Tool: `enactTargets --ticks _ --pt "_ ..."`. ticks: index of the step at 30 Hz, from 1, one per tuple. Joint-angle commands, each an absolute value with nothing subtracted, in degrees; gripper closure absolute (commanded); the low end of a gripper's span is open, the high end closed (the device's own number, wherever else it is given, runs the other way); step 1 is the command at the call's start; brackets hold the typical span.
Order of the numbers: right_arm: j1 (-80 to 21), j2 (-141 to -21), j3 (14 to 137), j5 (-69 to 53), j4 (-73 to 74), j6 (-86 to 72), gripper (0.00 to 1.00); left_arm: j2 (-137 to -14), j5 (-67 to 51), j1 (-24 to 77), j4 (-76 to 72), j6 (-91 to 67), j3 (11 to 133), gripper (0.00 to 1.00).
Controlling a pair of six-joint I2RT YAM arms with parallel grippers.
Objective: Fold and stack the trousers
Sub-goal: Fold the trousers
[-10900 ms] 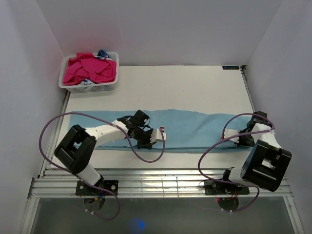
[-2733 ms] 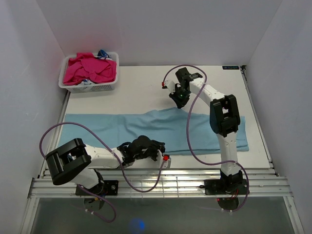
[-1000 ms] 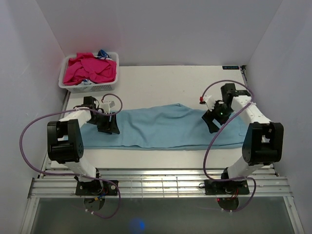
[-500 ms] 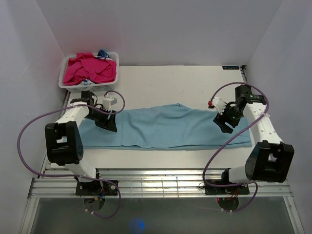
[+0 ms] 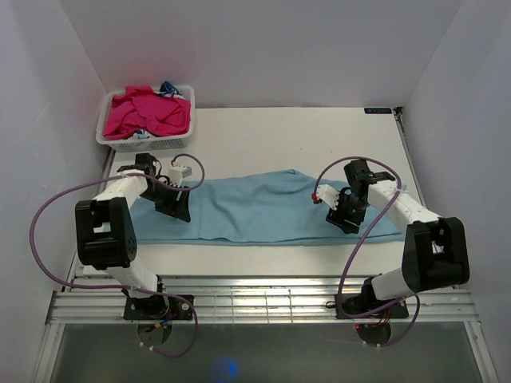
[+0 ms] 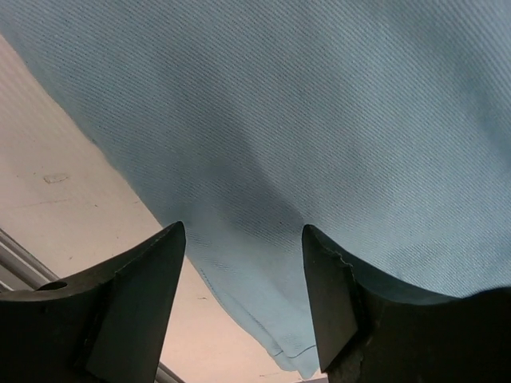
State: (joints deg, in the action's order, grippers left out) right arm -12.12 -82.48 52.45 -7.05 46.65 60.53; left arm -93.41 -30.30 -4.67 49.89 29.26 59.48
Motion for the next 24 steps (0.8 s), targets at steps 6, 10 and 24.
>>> enactTargets --ticks 6,10,24 --pt "-13.71 -79.28 47.73 -6.15 45.09 61.96 0.39 -95.89 -28.13 -5.27 45.88 27.69 58.01 0.31" --pt "-13.97 -79.10 45.62 -5.19 43.16 62.31 0.42 -96.76 -28.30 -5.27 45.00 27.25 57.92 0.31" --pt "-13.97 -77.44 45.60 -2.89 43.05 64.42 0.92 -97.56 -25.93 -5.62 42.63 26.81 56.51 0.31"
